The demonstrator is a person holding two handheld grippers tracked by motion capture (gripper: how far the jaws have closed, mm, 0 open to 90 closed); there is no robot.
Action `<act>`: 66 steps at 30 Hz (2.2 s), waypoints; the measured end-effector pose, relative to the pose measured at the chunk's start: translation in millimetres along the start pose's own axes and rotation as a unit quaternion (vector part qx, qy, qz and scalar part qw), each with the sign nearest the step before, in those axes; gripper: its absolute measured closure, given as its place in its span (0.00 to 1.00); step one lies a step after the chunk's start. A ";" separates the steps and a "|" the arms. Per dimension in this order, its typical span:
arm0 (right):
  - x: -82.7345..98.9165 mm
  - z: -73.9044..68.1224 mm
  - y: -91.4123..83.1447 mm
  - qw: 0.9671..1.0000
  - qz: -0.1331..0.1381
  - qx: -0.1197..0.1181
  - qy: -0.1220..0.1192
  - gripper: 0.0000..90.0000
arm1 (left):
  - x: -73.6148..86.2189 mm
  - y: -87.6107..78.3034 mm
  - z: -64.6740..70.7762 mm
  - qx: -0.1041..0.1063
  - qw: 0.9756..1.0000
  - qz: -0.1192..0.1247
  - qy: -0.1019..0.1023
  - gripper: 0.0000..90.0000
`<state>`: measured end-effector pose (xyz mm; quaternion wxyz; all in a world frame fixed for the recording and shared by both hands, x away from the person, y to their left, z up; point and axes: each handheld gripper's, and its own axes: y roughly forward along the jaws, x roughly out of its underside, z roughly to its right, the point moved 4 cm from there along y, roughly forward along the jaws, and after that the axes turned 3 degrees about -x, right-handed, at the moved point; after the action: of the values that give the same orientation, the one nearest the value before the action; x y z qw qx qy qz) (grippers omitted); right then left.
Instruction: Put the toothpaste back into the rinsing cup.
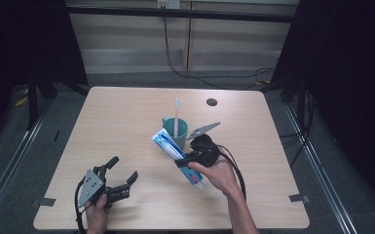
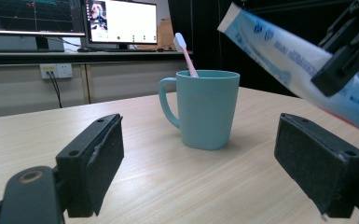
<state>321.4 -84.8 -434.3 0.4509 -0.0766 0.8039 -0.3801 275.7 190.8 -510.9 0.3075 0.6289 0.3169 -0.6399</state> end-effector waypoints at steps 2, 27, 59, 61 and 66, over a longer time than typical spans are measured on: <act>-1.9 0.2 -5.7 1.000 0.009 -0.003 -0.001 0.81 | 0.0 0.0 0.0 0.000 1.000 0.000 0.000 0.17; -18.2 10.3 -36.5 0.985 0.171 0.012 -0.003 0.80 | 0.0 -0.2 0.0 0.003 1.000 -0.001 0.001 0.17; -43.0 14.8 -57.6 0.954 0.297 0.037 -0.019 0.80 | 0.1 -0.4 0.0 0.005 1.000 0.001 0.002 0.17; -44.7 15.5 -58.4 0.951 0.306 0.036 -0.018 0.80 | 0.1 -0.4 0.0 0.005 1.000 0.001 0.001 0.17; -48.4 17.5 -59.0 0.947 0.318 0.041 -0.020 0.80 | 0.0 -0.3 0.1 0.005 1.000 0.001 0.001 0.17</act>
<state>350.3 -113.0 -367.2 0.5672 0.1935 0.7611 -0.2481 275.3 191.0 -510.9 0.3043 0.6315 0.3135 -0.6405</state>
